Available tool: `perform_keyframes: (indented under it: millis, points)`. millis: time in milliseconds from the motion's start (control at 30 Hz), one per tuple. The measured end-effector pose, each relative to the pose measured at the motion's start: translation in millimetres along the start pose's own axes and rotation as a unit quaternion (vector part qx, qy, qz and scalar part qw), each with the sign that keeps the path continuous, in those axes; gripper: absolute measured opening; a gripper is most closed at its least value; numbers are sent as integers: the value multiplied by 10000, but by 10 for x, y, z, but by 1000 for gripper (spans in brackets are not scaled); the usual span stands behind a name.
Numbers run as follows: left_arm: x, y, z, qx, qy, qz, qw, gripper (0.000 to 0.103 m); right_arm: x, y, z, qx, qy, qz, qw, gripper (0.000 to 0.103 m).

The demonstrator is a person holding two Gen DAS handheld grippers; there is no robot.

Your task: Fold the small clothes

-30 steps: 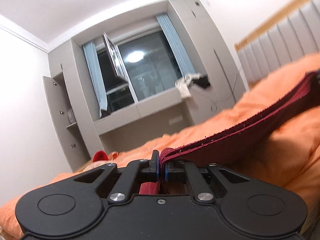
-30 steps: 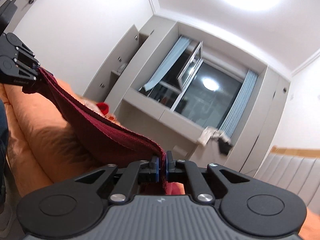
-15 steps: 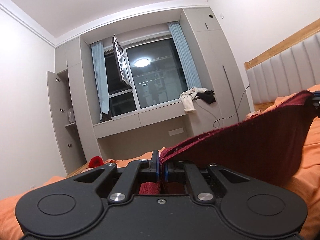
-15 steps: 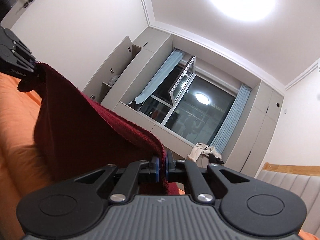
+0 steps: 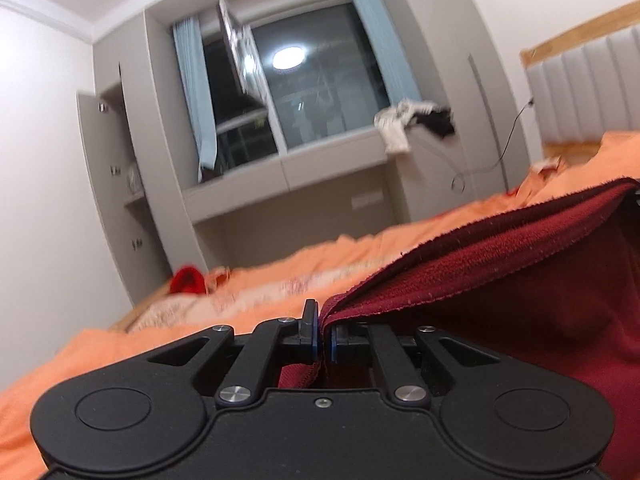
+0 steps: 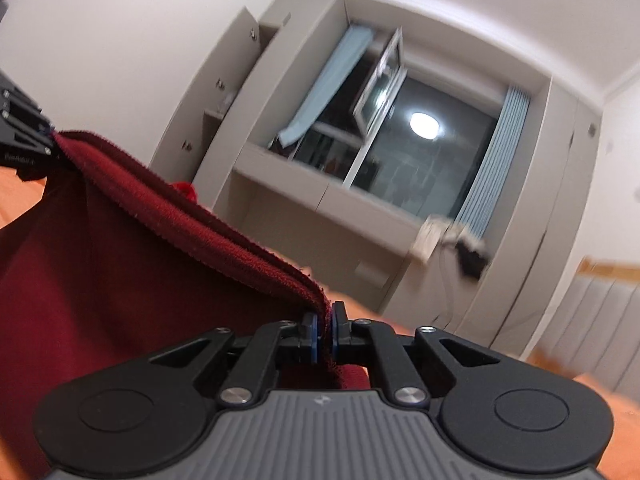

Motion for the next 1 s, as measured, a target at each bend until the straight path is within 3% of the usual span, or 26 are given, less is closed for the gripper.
perform_keyframes:
  millis: [233, 333, 400, 467, 500, 567, 667, 867, 1000]
  points:
    - [141, 782, -289, -721, 0, 72, 9974, 7, 98, 641, -379, -545, 340, 165, 9978, 7]
    - [121, 996, -395, -1025, -161, -7, 9946, 15, 108, 740, -497, -746, 307, 145, 9966, 10]
    - [71, 1092, -468, -1258, -461, -123, 9909, 21, 113, 755, -549, -872, 360, 151, 9954, 26]
    - [19, 1171, -512, -1450, -685, -185, 9869, 43, 115, 743, -598, -920, 401, 135, 9949, 42]
    - [-7, 1175, -552, -1492, -771, -177, 9856, 49, 118, 733, -619, -929, 406, 124, 9948, 51]
    - [-58, 1157, -607, -1545, -970, -177, 9831, 68, 119, 716, -645, -967, 396, 123, 9944, 58]
    - [-157, 1136, -627, -1482, -1185, -228, 9816, 84, 132, 716, -655, -1025, 297, 108, 9942, 75]
    - [-214, 997, -703, -1382, -1100, -18, 9843, 96, 83, 677, -781, -1215, -17, -103, 9925, 94]
    - [-194, 1184, -932, -1978, -1007, 136, 9750, 95, 148, 851, -997, -1595, -221, -518, 9856, 102]
Point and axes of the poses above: each gripper's, at about its wrist camera, not at the fingertips, and y roughly the way its jaws point, x to its right, z to its top, the point moved 1 cm from there along y, roughly the way its jaws point, and after that the axes turned 4 degrees about z, right-handed, at the moved point
